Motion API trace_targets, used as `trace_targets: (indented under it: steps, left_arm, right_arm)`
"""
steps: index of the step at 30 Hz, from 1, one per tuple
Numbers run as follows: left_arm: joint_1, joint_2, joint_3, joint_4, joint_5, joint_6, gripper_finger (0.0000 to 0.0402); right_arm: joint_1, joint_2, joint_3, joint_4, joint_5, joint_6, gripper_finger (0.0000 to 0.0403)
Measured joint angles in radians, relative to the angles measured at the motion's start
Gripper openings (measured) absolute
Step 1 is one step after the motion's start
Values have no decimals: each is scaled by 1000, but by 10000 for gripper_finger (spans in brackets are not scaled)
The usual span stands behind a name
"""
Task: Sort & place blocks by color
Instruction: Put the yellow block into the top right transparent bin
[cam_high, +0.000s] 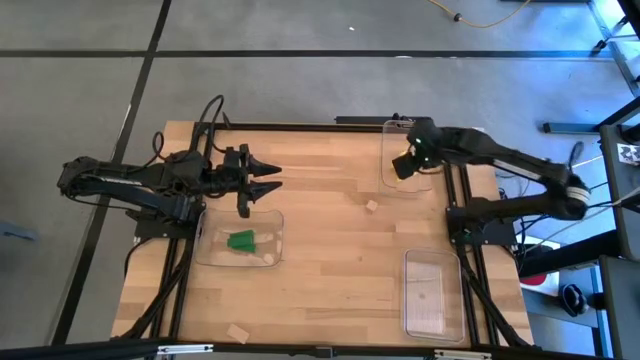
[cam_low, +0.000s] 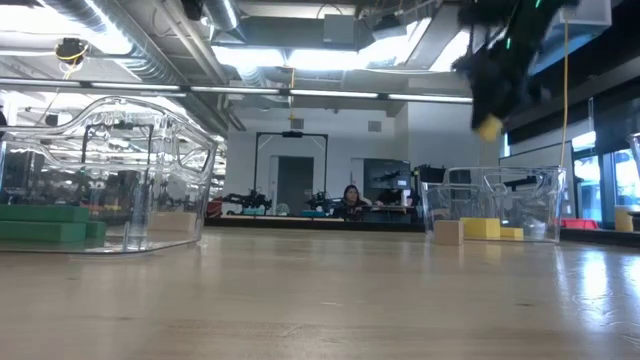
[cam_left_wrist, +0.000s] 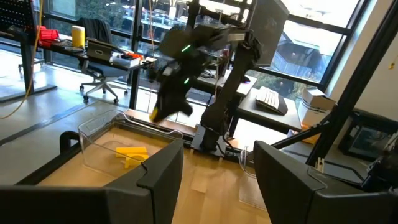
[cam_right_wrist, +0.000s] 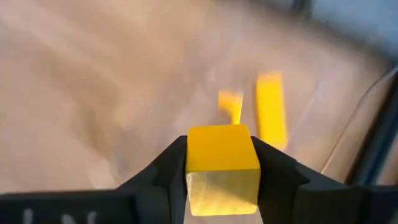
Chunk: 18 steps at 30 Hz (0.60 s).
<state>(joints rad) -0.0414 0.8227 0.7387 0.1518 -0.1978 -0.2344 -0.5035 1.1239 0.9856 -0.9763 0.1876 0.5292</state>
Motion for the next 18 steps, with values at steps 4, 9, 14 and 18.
trace_targets:
  steps: [4, 9, 14, 18]
  left_arm:
    - [0, 0, 0, 0, 0, 0, 186]
    - [0, 0, 0, 0, -2, -1, 186]
    - [0, 0, 0, -1, -46, -25, 186]
    - [0, 0, 0, -1, -81, -25, 186]
  right_arm:
    - [-115, 98, -90, 13, -212, -18, 137]
    - [-167, 180, -171, 106, -260, -37, 141]
    - [-205, 238, -219, 193, -261, -41, 143]
    - [-220, 276, -222, 216, -261, -40, 145]
